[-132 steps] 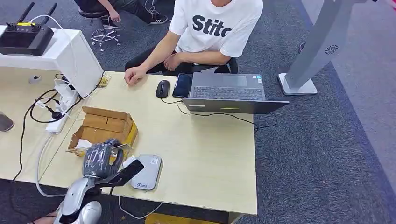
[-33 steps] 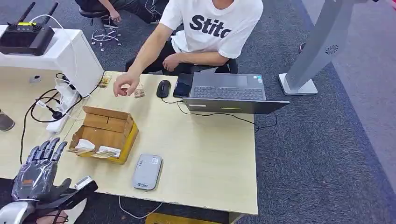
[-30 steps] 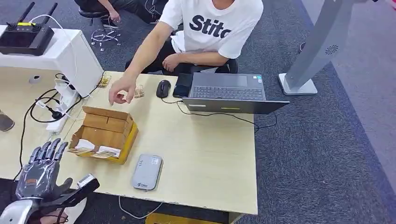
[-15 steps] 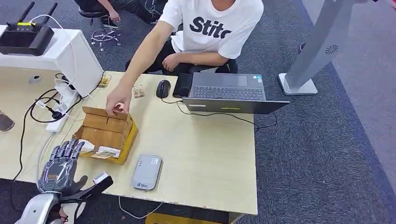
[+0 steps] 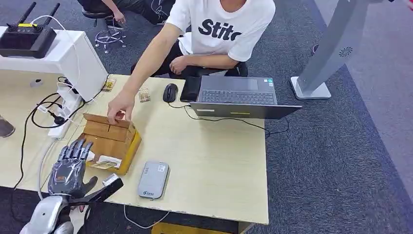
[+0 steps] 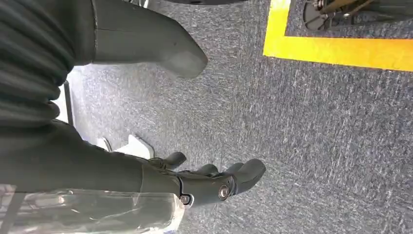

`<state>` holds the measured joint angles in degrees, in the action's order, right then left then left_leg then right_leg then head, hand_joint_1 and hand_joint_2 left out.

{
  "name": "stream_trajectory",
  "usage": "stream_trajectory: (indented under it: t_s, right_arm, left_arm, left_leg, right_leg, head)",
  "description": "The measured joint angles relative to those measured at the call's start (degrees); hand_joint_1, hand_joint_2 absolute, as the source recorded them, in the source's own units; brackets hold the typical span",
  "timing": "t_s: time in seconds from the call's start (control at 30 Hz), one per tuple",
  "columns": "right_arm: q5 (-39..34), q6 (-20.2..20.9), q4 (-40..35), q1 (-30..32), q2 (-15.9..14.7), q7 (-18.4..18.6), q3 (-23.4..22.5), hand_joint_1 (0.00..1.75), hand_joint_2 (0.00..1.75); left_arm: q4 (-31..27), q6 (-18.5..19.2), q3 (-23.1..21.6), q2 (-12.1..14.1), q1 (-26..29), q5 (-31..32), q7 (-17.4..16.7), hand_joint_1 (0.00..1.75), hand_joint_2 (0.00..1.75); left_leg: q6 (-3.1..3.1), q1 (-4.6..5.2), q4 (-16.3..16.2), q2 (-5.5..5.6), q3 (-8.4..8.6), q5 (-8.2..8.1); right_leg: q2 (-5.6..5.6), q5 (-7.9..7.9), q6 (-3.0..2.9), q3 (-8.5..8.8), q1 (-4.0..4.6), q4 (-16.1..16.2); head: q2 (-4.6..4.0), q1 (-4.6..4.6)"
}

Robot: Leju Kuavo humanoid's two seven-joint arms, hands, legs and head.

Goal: Pass the card to the sensor for recognition and then transmit it.

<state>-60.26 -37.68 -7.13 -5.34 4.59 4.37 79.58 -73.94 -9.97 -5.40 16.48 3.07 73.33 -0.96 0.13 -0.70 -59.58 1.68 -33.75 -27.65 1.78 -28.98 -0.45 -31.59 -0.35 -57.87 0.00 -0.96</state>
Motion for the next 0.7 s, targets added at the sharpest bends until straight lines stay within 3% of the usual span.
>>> stream_trajectory:
  t_s: [0.3, 0.37, 0.4, 0.43, 0.57, 0.7]
  right_arm:
    - [0.26, 0.31, 0.0, -0.05, 0.0, 0.44, 0.76, 0.0, 1.75]
    - [0.26, 0.33, 0.0, -0.05, 0.0, 0.46, 0.81, 0.0, 1.75]
    - [0.29, 0.33, 0.0, -0.06, 0.0, 0.46, 0.81, 0.0, 1.75]
    - [0.29, 0.33, 0.0, -0.08, 0.0, 0.44, 0.83, 0.0, 1.75]
    - [0.29, 0.48, 0.0, -0.08, 0.0, 0.24, 0.87, 0.0, 1.75]
    - [0.29, 0.48, 0.0, -0.09, 0.0, 0.24, 0.87, 0.0, 1.75]
  left_arm:
    - [2.32, -0.7, -0.48, -0.7, -1.29, 0.46, 0.87, 0.0, 1.75]
    - [2.77, -0.7, -0.7, -0.74, -1.48, 0.48, 0.98, 0.23, 1.75]
    - [3.04, -0.72, -0.72, -0.85, -1.55, 0.46, 1.05, 0.23, 1.75]
    - [3.34, -0.74, -0.74, -0.94, -1.62, 0.46, 1.14, 1.4, 1.75]
    - [4.24, -0.87, -0.85, -1.2, -1.8, -0.02, 1.9, 1.66, 1.75]
    - [5.05, -0.89, -1.11, -1.23, -1.87, -0.44, 2.4, 1.68, 1.75]
  left_leg:
    - [0.0, 0.0, 0.0, 0.0, 0.0, 0.0]
    - [0.0, 0.0, 0.0, 0.0, 0.0, 0.0]
    - [0.0, 0.0, 0.0, 0.0, 0.0, 0.0]
    - [0.0, 0.0, 0.0, 0.0, 0.0, 0.0]
    - [0.0, 0.0, 0.0, 0.0, 0.0, 0.0]
    - [0.0, 0.0, 0.0, 0.0, 0.0, 0.0]
  right_leg:
    - [0.0, 0.0, 0.0, -0.01, 0.0, 0.0]
    - [0.0, 0.0, 0.0, -0.01, 0.0, 0.0]
    - [0.0, 0.0, 0.0, 0.0, 0.0, 0.0]
    - [0.0, 0.0, 0.0, 0.0, 0.0, 0.0]
    - [0.0, 0.0, 0.0, 0.0, 0.0, 0.0]
    - [0.0, 0.0, 0.0, -0.01, 0.0, 0.0]
  head:
    - [0.0, 0.0]
    - [0.0, 0.0]
    - [0.0, 0.0]
    - [0.0, 0.0]
    - [0.0, 0.0]
    - [0.0, 0.0]
